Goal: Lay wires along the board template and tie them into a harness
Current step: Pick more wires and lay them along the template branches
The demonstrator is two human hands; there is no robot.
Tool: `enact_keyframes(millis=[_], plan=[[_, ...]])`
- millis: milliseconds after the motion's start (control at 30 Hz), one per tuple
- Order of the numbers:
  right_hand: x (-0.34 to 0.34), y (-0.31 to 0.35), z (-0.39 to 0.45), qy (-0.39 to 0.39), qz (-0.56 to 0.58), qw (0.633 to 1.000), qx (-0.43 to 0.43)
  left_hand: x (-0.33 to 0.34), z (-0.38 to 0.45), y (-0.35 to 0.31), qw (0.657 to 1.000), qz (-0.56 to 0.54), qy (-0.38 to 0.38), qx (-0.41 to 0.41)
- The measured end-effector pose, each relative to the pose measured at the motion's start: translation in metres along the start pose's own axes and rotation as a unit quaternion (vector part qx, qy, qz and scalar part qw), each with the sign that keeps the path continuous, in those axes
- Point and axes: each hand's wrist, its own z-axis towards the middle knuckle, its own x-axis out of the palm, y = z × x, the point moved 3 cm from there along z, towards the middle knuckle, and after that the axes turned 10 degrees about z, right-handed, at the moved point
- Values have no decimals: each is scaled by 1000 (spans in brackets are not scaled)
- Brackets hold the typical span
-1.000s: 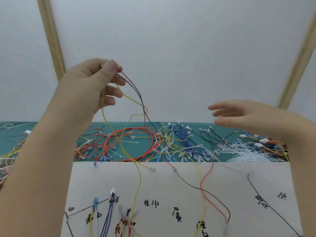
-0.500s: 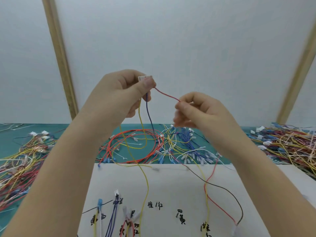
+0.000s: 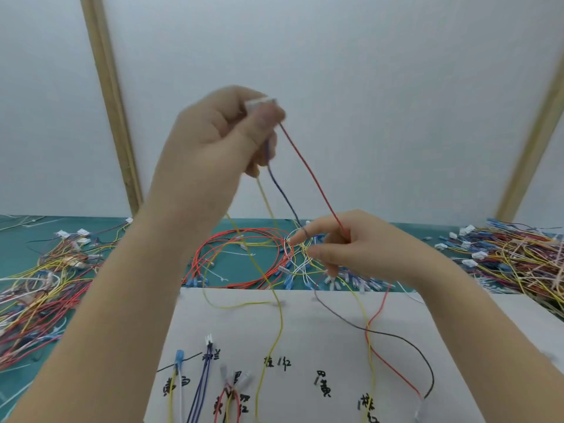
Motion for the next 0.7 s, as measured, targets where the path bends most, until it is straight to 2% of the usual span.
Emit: enact_keyframes(millis=[100, 200, 233, 300, 333, 400, 467, 500, 567, 700], plan=[[-24, -13, 0, -102, 23, 994, -12, -6, 3, 9, 990, -103, -55, -77], [-52, -33, -5, -167, -22, 986, 3, -21, 7, 27, 939, -266, -110, -186], [-61, -43, -8, -201, -72, 977, 20, -29, 8, 32, 928, -287, -115, -206], [-75, -61, -13, -245, -125, 960, 59, -41, 8, 42, 937, -239, -110, -228], [-79, -67, -15, -242, -111, 960, 81, -43, 7, 47, 951, -177, -107, -230], [-80, -74, -20, -183, -93, 967, 149, -38, 5, 51, 973, -27, -93, -212], [-77, -75, -25, -89, -145, 959, 228, -28, 4, 47, 980, 83, -60, -168], [-75, -71, -25, -61, -172, 953, 241, -23, 5, 44, 982, 117, -35, -146], [-68, -54, -22, -63, -164, 965, 197, -15, 5, 35, 984, 136, 3, -119], [-33, -5, -11, -76, -3, 997, 14, -4, 1, 18, 993, 38, 40, -109]])
